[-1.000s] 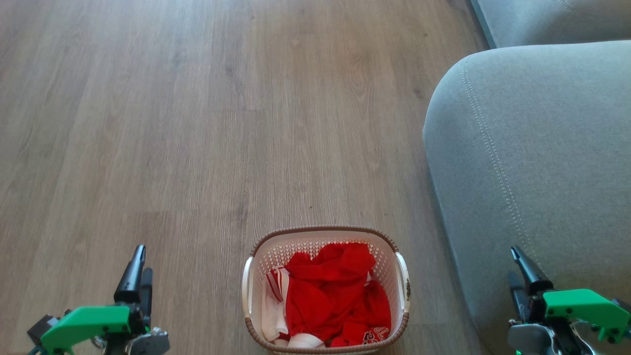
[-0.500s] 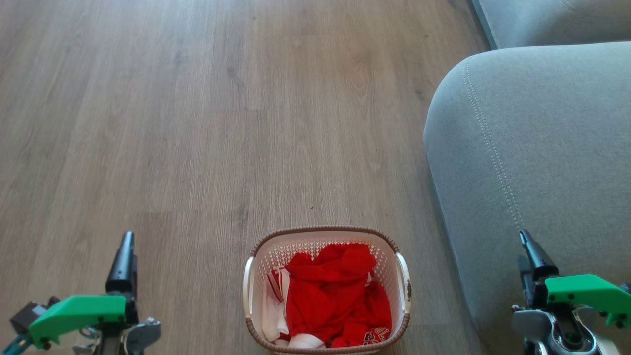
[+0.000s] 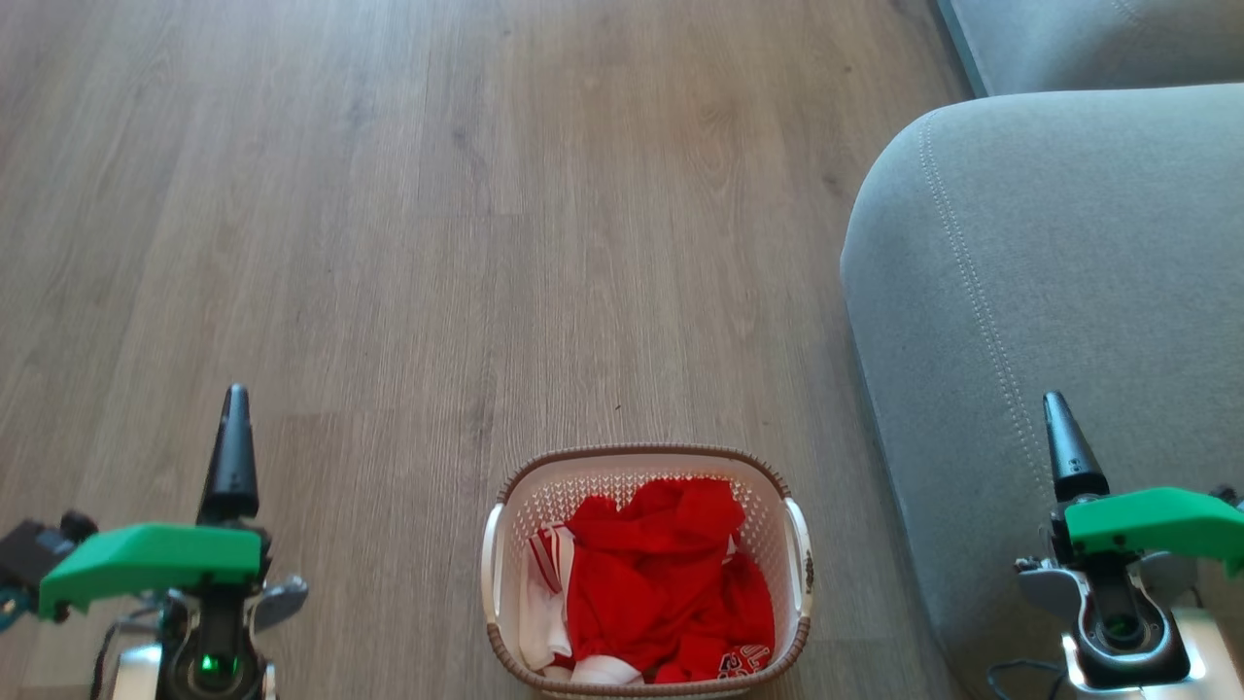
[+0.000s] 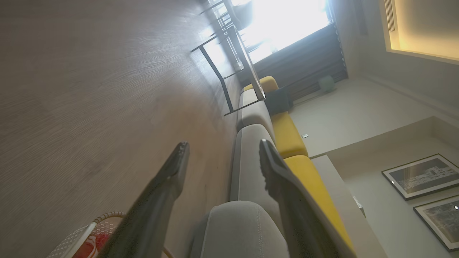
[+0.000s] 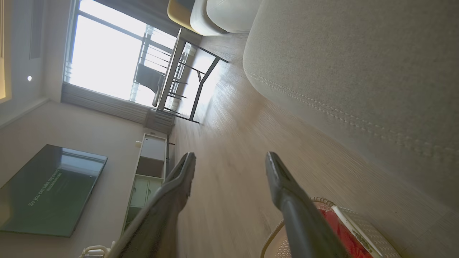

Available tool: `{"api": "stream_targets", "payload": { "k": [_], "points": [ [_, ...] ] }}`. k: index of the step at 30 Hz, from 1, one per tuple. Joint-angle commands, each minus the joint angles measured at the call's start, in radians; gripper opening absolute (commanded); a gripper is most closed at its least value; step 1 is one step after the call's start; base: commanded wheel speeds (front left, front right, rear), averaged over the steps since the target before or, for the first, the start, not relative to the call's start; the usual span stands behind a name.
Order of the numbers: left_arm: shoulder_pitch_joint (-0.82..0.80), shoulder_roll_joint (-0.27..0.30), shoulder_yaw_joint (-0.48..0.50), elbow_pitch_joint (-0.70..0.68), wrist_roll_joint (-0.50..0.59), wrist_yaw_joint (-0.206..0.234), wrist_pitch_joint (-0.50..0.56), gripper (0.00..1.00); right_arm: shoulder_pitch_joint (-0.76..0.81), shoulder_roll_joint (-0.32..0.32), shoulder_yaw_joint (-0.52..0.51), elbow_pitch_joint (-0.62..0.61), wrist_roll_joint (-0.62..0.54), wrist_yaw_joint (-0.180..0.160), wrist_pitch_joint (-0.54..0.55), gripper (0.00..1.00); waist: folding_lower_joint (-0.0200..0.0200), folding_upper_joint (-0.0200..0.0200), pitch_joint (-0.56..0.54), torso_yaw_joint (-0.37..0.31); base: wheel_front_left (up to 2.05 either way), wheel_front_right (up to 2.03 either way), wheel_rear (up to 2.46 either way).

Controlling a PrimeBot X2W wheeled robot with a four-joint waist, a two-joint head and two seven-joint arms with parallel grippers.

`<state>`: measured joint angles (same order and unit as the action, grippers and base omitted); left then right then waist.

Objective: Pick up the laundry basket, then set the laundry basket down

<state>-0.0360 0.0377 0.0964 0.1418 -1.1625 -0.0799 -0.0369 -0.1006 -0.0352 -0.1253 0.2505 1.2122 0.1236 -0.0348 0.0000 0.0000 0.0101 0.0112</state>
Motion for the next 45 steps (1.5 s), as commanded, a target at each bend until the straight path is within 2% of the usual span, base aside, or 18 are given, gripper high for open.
{"api": "stream_targets", "payload": {
  "k": [1,11,22,27,41,45],
  "points": [
    [-0.061,0.009,0.004,-0.054,0.033,0.005,-0.010,1.00,-0.060,-0.008,0.012,-0.046,-0.034,0.003,-0.012,1.00,0.0000,0.0000,0.001,0.000,0.00,0.00,0.00],
    [-0.077,0.010,-0.076,-0.144,0.236,0.079,-0.039,1.00,-0.082,-0.009,0.047,-0.116,-0.256,0.004,-0.041,1.00,0.0000,0.0000,0.011,0.006,0.00,0.00,0.00],
    [-0.100,0.013,-0.196,-0.173,0.497,0.123,-0.071,1.00,-0.095,-0.010,0.129,-0.154,-0.522,0.004,-0.073,1.00,0.0000,0.0000,0.017,0.010,0.00,0.00,0.00],
    [-0.109,0.031,-0.251,-0.168,0.574,0.160,-0.083,1.00,-0.099,-0.011,0.159,-0.154,-0.613,0.004,-0.085,1.00,0.0000,0.0000,0.016,0.012,0.00,0.00,0.00],
    [-0.158,0.118,-0.468,-0.133,0.770,0.322,-0.124,1.00,-0.105,-0.012,0.255,-0.140,-0.872,0.005,-0.126,1.00,0.0000,0.0000,0.010,0.014,0.00,0.00,0.00],
    [-0.173,0.142,-0.535,-0.082,0.808,0.341,-0.136,1.00,-0.106,-0.012,0.283,-0.121,-0.936,0.005,-0.138,1.00,0.0000,0.0000,0.008,0.012,0.00,0.00,0.00]
  ]
}}
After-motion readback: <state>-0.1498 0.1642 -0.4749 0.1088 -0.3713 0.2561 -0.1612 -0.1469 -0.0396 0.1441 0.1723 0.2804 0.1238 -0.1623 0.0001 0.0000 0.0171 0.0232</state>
